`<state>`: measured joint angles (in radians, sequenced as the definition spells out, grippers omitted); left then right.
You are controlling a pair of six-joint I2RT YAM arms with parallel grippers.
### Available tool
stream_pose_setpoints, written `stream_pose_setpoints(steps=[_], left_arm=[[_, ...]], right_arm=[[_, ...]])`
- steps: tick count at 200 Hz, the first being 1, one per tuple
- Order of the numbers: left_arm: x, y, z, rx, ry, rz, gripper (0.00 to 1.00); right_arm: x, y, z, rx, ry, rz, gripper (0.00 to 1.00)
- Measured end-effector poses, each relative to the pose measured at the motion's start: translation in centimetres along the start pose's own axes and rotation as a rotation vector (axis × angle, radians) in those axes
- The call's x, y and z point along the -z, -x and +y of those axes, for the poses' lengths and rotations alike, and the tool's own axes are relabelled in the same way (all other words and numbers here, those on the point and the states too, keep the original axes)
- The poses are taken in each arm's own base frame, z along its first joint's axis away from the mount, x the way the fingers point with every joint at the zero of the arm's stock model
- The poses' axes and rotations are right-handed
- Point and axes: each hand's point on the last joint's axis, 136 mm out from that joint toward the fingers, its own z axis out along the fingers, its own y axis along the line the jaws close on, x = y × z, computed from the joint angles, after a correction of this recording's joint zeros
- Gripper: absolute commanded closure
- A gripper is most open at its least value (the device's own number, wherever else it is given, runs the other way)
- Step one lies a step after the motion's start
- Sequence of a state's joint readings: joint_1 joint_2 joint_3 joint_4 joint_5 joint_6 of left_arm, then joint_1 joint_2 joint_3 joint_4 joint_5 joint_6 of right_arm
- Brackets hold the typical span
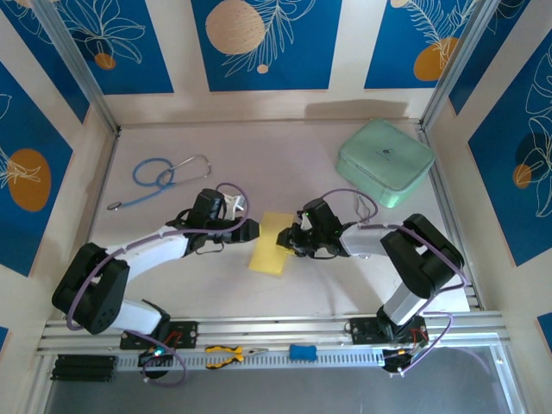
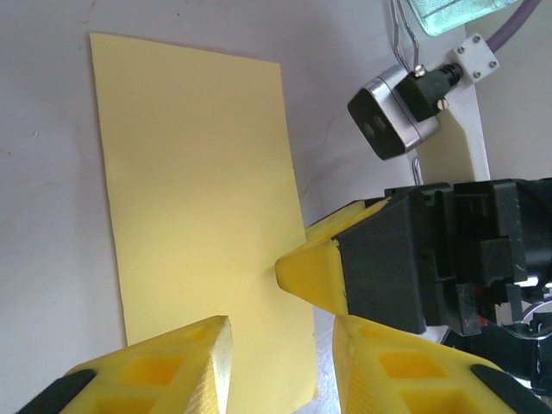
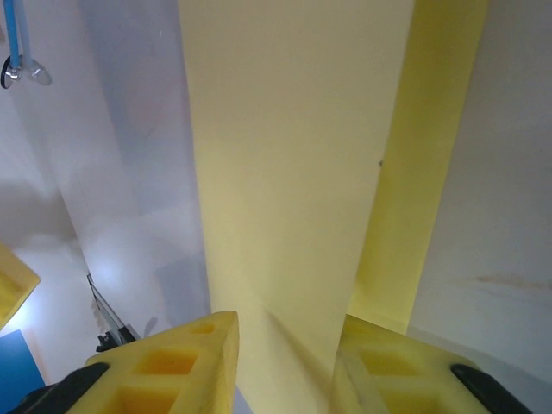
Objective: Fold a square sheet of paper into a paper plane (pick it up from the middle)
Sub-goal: Fold the triangle a second time at the center of the table.
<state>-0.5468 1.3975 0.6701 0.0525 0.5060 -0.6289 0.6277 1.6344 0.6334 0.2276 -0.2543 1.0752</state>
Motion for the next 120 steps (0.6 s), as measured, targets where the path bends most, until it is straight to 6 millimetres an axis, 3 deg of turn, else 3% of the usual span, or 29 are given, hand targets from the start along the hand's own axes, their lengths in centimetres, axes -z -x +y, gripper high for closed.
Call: stream_pose_setpoints(steps=[41,70,120], left_arm=[[0.1,-1.7,0.6,-0.067,0.094,0.032,0.63],[0.0,-4.0,0.4,-0.203,0.206,0.065,0.62],[0.1,-6.0,-3.9,-0.595,0.229,0.023,0.56]], right_arm=[[0.0,0.4,-0.2,-0.023,-0.001,-0.010,0.86],[0.4,0.9,-0.2,-0.039,0.006,-0.004,0.88],[1.2,1.8,1.2,-0.014,0.028,0.036,0.88]])
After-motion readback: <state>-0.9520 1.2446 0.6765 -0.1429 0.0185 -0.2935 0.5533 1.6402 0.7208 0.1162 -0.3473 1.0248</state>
